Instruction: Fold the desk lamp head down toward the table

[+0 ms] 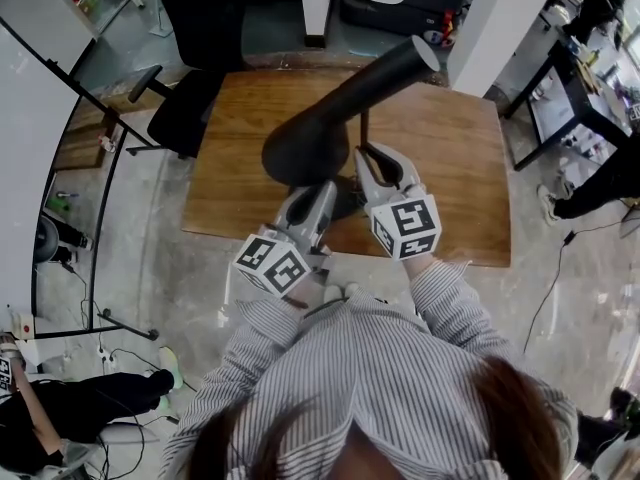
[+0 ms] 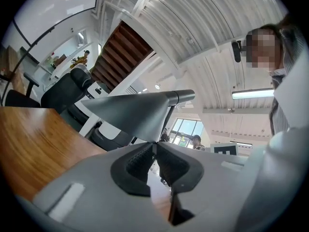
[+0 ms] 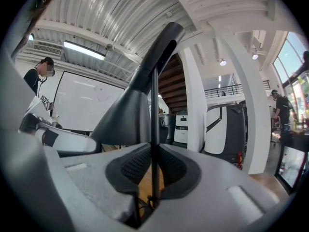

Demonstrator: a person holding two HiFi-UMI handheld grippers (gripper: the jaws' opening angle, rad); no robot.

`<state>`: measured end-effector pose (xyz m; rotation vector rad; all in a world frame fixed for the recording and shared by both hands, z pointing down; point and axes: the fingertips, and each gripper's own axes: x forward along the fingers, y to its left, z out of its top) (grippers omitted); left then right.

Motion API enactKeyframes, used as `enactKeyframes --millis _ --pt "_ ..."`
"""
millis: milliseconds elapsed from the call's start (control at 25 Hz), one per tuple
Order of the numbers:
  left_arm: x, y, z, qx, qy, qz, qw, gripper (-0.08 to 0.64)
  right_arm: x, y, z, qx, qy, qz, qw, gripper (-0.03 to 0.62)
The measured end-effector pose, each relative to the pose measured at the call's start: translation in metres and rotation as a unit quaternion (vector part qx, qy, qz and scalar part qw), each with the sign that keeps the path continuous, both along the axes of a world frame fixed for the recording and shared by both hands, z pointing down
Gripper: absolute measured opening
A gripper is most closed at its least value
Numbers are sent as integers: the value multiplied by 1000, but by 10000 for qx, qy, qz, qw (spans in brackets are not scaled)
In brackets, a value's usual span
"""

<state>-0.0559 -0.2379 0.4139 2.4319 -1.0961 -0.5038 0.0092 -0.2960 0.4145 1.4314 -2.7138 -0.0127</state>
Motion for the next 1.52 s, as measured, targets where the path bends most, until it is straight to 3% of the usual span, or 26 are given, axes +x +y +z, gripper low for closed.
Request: enactKeyframes --millis 320,560,720,1000,1200,1520 --pt "6 3 6 -174 -334 -127 9992 26 9 16 -11 138 208 -175 9995 44" --pt "17 9 17 -214 -1050 -287 9938 19 6 49 3 -180 135 -303 9993 41" --pt "29 17 21 -140 -1405 -315 9895 11 5 66 13 -311 151 -397 9986 0" --pt "32 25 22 -107 -1683 -384 9849 5 11 82 20 -539 137 -350 9978 0" --pt "40 32 26 -89 -1893 -193 9817 5 13 92 26 -659 164 -337 9971 0" --pt "40 35 26 -95 -1969 -166 9802 5 12 94 24 -650 161 -350 9971 0"
